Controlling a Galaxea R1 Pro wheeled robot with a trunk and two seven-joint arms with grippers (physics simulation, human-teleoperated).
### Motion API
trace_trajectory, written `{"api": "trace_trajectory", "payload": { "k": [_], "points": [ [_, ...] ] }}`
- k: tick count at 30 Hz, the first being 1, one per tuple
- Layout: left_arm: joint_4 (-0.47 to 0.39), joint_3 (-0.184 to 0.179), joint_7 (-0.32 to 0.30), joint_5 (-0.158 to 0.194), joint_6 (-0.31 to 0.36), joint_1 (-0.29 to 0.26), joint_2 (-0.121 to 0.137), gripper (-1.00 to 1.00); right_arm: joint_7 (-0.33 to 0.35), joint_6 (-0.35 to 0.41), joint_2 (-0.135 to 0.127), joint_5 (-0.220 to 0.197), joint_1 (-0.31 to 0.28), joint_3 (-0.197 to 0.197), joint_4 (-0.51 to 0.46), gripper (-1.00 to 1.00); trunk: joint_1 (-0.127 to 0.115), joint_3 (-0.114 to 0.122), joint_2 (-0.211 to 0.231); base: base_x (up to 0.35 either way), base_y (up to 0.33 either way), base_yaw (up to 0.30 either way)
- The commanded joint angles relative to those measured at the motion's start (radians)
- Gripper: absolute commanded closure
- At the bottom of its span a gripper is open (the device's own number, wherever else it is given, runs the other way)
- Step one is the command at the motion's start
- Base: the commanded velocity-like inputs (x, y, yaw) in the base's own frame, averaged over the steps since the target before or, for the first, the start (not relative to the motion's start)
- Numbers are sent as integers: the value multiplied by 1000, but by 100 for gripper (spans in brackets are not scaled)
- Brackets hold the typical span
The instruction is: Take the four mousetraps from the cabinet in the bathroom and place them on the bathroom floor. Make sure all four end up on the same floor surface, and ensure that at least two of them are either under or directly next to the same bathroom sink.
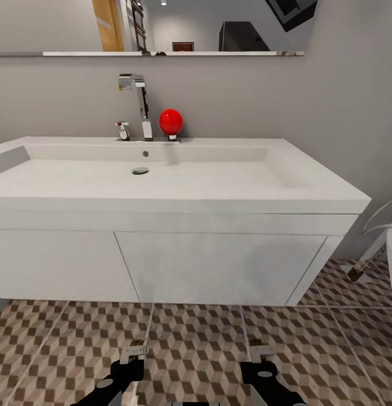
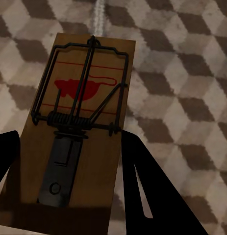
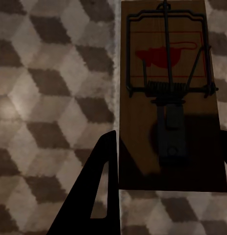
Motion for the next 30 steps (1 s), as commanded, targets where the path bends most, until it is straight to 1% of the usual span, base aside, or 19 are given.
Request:
{"api": "trace_trajectory", "payload": {
  "k": [1, 18, 21, 26, 30],
  "points": [
    [0, -8, 7, 5, -3, 0, 1, 100, -4, 2, 0, 4, 0, 2, 0, 100, 0, -1, 0, 0, 0, 0],
    [-5, -10, 5, 1, -2, 0, -1, 100, -4, 2, -3, 4, 0, 2, -1, 100, 0, -1, 0, 0, 0, 0],
    [-5, -9, 19, 1, -1, 0, -1, 100, -4, 2, -3, 3, 0, 2, -1, 100, 0, -1, 0, 0, 0, 0],
    [-5, -9, 73, 1, 2, 0, -6, 100, -4, 2, -3, 3, 0, 2, -2, 100, 0, -1, 0, 0, 0, 0],
    [-5, -8, 98, -3, 26, 0, -9, 100, -4, 3, -4, 3, 0, 2, -2, 100, 0, -1, 0, 0, 0, 0]
  ]
}}
